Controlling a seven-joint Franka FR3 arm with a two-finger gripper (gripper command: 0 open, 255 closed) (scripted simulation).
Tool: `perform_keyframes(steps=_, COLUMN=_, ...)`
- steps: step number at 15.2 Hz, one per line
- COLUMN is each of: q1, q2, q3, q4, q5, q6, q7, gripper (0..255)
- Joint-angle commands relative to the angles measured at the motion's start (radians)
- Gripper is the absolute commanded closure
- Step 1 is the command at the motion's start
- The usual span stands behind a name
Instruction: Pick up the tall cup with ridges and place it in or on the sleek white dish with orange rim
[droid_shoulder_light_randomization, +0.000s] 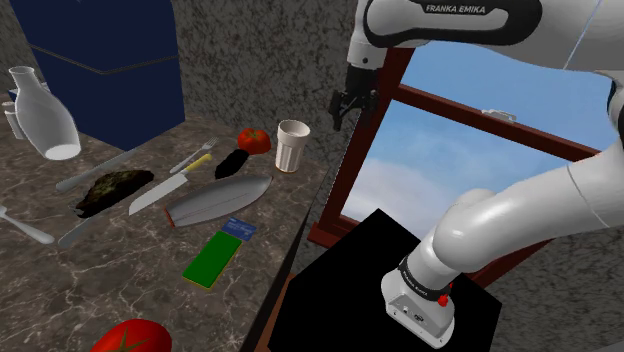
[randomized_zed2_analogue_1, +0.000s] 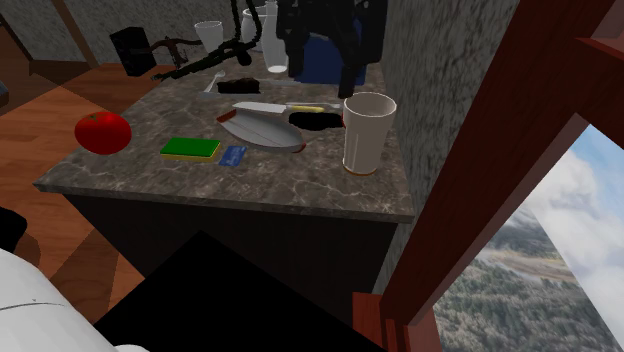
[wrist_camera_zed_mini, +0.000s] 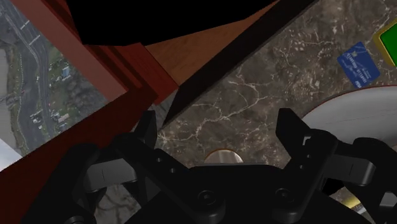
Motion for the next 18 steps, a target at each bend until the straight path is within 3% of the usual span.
perform_keyframes(steps=1, q1=0.004, q2=0.086, q3=0.008, q4=0.042, q5=0.002, q6=0.039, q7=0.012, gripper=0)
perform_keyframes(steps=10, q1=0.020, q2=0.446, q3=0.035, q4=0.292, q5=-0.003, q6=0.127, q7=0.064, gripper=0)
perform_keyframes(steps=18, q1=0.037, q2=0.780, q3=0.044, q4=0.616, q5=-0.020, q6=0.116, q7=0.105, gripper=0)
